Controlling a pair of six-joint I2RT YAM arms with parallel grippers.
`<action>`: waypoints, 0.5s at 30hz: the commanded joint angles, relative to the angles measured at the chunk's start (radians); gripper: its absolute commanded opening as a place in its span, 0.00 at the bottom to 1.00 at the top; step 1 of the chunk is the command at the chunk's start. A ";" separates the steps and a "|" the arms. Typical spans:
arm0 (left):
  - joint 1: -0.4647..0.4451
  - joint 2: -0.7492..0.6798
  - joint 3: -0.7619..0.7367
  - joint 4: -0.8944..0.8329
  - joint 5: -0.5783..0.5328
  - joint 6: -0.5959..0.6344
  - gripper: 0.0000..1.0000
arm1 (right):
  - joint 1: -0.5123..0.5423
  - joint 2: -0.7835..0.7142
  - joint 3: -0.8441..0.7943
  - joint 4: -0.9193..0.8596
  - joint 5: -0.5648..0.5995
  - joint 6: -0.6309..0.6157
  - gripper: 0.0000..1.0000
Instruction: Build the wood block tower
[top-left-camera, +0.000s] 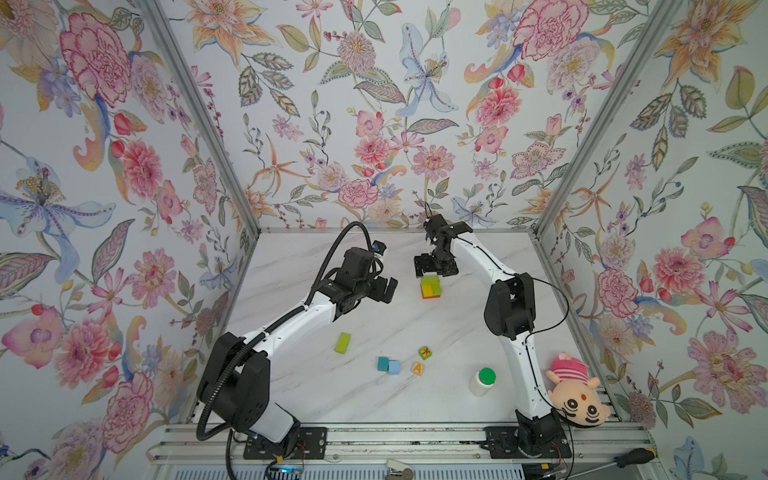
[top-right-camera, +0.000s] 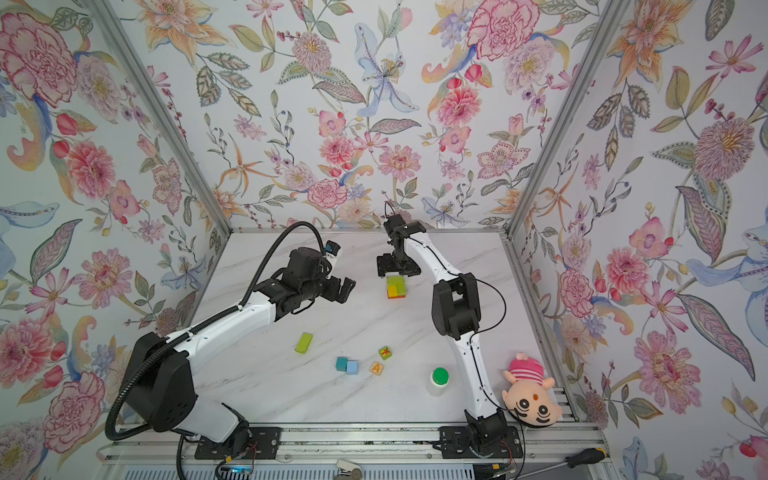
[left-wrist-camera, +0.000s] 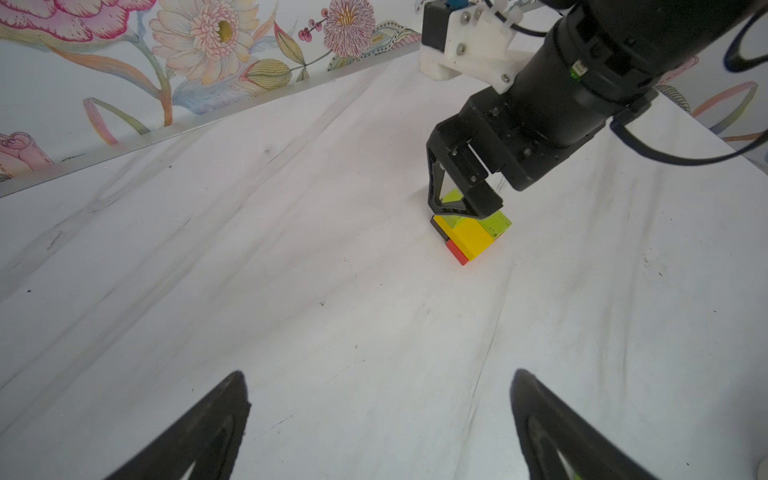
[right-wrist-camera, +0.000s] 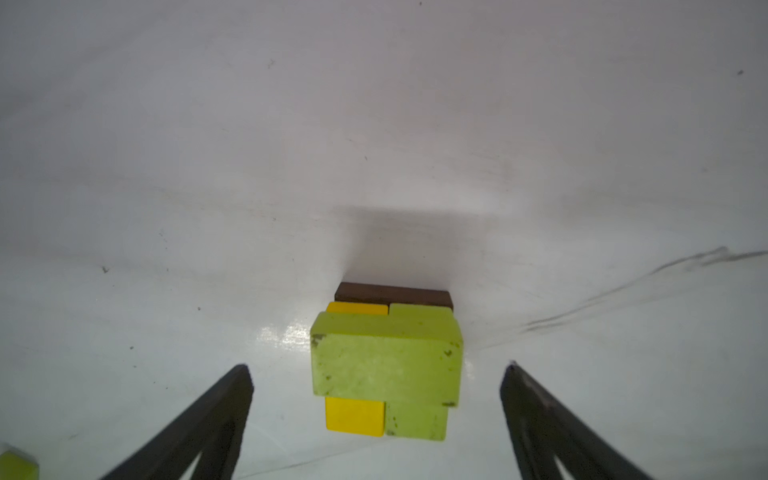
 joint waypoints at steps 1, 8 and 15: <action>0.011 -0.056 -0.047 -0.002 -0.031 -0.046 0.99 | -0.004 -0.105 0.003 -0.030 -0.005 -0.015 0.96; 0.004 -0.196 -0.198 -0.061 -0.179 -0.248 0.99 | 0.012 -0.174 -0.056 -0.030 -0.001 -0.008 0.99; -0.017 -0.398 -0.400 -0.157 -0.275 -0.514 0.96 | 0.068 -0.221 -0.110 -0.028 -0.024 -0.018 0.99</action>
